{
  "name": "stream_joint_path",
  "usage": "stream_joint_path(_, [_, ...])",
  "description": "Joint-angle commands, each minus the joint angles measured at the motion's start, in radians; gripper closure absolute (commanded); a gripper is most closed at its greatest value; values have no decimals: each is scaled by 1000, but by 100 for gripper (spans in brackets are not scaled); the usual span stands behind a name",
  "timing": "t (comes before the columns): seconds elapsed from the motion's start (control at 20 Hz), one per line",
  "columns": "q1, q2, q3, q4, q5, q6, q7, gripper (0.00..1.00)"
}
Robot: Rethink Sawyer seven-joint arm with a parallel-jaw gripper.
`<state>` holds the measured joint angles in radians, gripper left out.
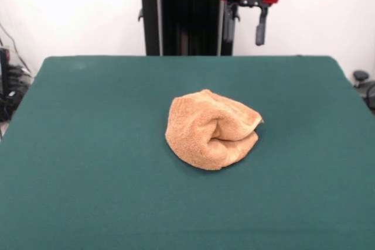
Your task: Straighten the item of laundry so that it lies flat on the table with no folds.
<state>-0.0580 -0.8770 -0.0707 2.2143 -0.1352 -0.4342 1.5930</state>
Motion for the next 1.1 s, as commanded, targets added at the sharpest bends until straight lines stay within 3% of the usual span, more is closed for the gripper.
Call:
stream_joint_path(0.05, [-9,69,147,72,5,-83,360,0])
stream_joint_path(0.4, [43,140,79,47,28,-167,346,0])
stream_joint_path(1.1, [57,253,37,27,49,-385,352,0])
